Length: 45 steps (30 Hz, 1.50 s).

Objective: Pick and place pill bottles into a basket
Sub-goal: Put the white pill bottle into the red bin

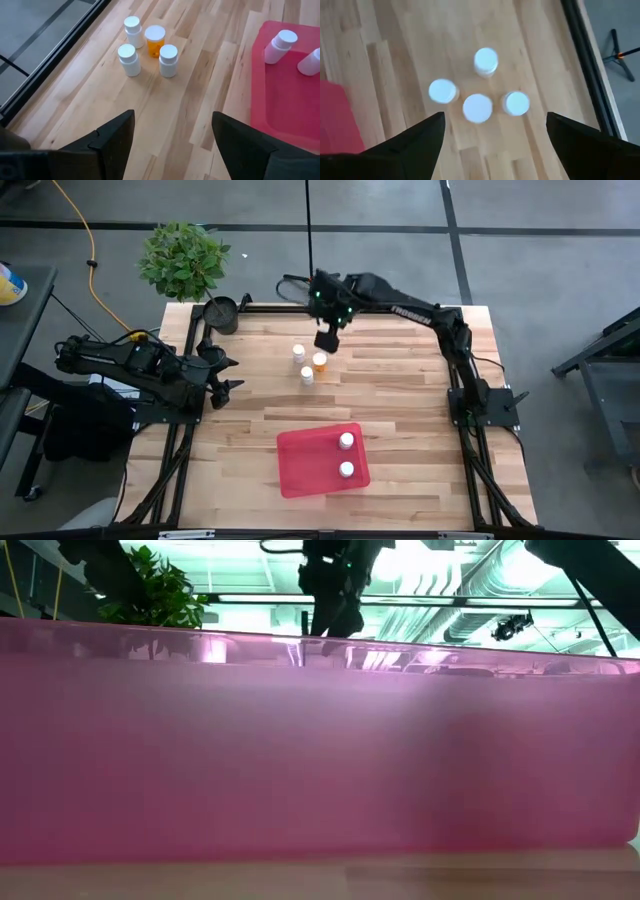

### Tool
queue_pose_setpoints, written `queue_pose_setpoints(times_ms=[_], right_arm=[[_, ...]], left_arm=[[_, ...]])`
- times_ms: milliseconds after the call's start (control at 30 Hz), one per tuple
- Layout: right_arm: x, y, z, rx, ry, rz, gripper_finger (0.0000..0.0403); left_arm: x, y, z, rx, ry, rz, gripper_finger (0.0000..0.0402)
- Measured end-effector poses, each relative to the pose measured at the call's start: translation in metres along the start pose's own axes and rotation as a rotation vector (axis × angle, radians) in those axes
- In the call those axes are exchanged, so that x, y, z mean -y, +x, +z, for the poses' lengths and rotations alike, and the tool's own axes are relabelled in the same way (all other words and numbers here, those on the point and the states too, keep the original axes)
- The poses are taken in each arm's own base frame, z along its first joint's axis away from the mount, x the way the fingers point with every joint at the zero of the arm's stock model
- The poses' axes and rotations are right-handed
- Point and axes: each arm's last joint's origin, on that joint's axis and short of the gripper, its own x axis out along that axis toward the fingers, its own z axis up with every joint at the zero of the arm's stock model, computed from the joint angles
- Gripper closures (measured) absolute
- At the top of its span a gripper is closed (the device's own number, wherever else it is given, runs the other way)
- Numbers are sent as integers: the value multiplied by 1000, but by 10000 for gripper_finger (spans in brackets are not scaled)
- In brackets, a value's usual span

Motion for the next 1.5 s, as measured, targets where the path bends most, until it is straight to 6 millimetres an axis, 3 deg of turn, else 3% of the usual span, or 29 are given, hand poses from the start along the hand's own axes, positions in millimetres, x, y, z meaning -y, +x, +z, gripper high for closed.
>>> queue_pose_setpoints(times_ms=[367, 633, 1067, 1500], right_arm=[[51, -1, 8, 139, 49, -15, 71], [80, 37, 2, 64, 64, 31, 71], [95, 72, -10, -63, 70, 57, 71], [95, 105, -16, -131, 71, 102, 71]], left_arm=[[0, 0, 0, -1, -12, -3, 103], [0, 1, 0, -3, -11, -1, 103], [3, 5, 0, -29, 9, 11, 103], [8, 13, 2, -60, 39, 27, 103]])
